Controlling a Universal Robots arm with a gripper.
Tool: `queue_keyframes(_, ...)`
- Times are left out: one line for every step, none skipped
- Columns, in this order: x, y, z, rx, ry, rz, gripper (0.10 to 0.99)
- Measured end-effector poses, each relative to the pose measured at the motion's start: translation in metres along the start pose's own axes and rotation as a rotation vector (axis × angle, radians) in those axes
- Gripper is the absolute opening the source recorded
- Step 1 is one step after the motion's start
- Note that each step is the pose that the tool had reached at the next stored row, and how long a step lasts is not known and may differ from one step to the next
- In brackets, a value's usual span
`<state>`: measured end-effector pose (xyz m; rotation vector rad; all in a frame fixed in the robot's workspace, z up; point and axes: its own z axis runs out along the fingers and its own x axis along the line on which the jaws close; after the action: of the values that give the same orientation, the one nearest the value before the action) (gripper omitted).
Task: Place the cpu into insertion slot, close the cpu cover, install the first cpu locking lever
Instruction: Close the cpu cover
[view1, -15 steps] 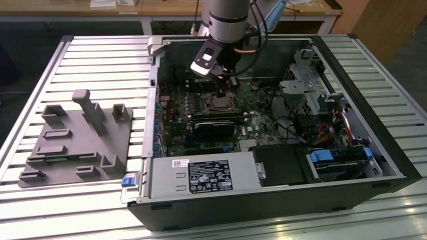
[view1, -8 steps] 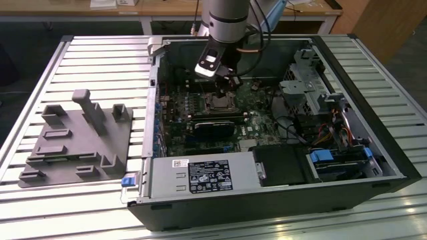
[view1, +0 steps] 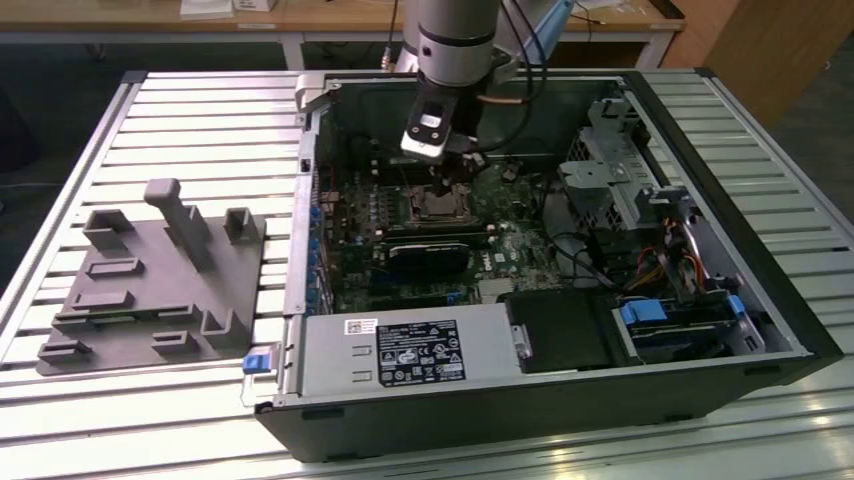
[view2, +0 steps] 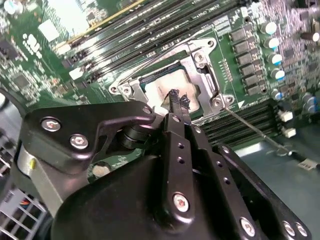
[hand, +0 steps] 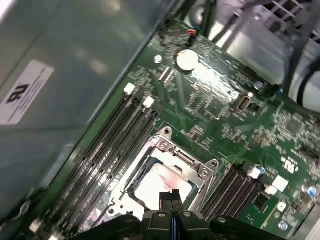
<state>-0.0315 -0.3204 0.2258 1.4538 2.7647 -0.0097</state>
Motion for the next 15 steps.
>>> queue_keyframes(0.0000,0.0000,0.0001,0.000,0.0001,-0.018,0.106)
queue_keyframes(0.0000,0.0000,0.0001,-0.001,0.0001,-0.036,0.106)
queue_keyframes(0.0000,0.0000,0.0002,-0.001,0.0002,-0.054,0.106)
queue_keyframes(0.0000,0.0000,0.0003,-0.001,0.0002,-0.073,0.106)
queue_keyframes(0.0000,0.0000,0.0004,-0.002,0.0003,-0.092,0.106)
queue_keyframes(0.0000,0.0000,0.0004,-0.002,0.0003,-0.109,0.106)
queue_keyframes(0.0000,0.0000,0.0005,-0.002,0.0004,-0.127,0.106)
queue_keyframes(0.0000,0.0000,0.0006,-0.003,0.0004,-0.145,0.106)
queue_keyframes(0.0000,0.0000,0.0007,-0.003,0.0005,-0.163,0.106)
queue_keyframes(0.0000,0.0000,0.0008,-0.003,0.0005,-0.181,0.106)
queue_keyframes(0.0000,0.0000,0.0009,-0.004,0.0006,-0.199,0.106)
queue_keyframes(0.0000,0.0000,0.0010,-0.004,0.0006,-0.219,0.106)
queue_keyframes(0.0000,0.0000,0.0011,-0.005,0.0007,-0.237,0.106)
queue_keyframes(0.0000,0.0000,0.0012,-0.005,0.0008,-0.255,0.106)
queue_keyframes(0.0000,0.0000,0.0014,-0.005,0.0008,-0.273,0.106)
